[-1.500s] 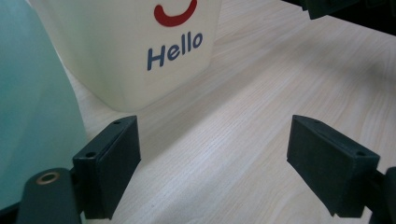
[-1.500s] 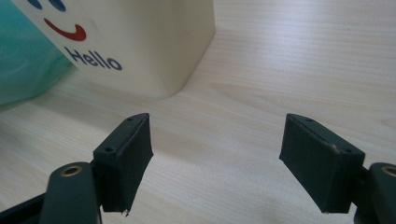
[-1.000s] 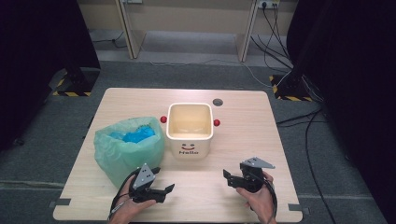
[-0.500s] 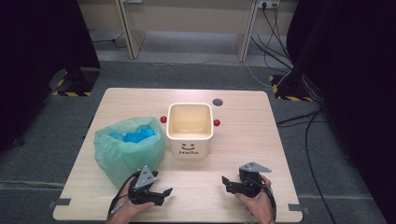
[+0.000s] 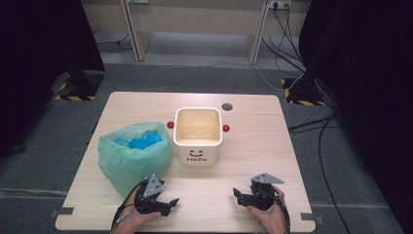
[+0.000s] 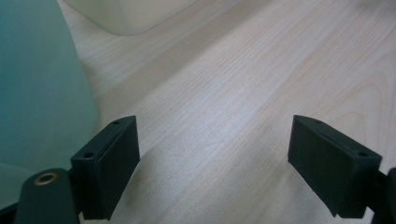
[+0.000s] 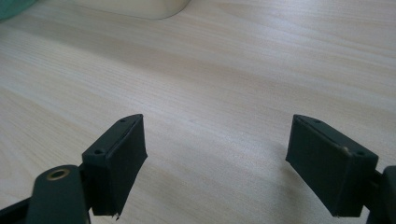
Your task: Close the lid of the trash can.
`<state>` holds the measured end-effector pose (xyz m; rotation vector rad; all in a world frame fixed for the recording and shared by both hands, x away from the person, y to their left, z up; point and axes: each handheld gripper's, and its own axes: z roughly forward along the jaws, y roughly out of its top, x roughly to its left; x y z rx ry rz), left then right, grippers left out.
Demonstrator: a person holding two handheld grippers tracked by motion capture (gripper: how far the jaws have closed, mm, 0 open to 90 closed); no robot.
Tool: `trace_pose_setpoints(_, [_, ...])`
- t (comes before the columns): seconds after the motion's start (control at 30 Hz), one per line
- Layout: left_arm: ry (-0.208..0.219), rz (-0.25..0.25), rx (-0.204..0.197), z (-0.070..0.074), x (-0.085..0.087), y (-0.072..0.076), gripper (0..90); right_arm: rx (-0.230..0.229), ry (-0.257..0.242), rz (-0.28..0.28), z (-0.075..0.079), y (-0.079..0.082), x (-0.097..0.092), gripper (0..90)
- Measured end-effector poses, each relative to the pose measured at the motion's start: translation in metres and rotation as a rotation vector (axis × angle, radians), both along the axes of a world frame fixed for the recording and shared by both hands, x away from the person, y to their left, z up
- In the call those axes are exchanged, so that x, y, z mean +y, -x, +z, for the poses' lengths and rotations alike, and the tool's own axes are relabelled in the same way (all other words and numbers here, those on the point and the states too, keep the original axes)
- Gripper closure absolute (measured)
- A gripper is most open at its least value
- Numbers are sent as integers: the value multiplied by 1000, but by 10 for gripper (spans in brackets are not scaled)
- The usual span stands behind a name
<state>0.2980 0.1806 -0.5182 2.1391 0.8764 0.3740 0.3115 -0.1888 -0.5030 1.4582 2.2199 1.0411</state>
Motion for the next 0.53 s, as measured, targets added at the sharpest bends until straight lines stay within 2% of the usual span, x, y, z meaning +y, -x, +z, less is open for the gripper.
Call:
trace_pose_setpoints(0.1, [-16, 1, 14, -3, 0, -1, 156, -2, 3, 0, -1, 1, -1, 199])
trace_pose_setpoints(0.53, [-10, -2, 11, -4, 0, -1, 139, 6, -2, -14, -2, 2, -4, 198])
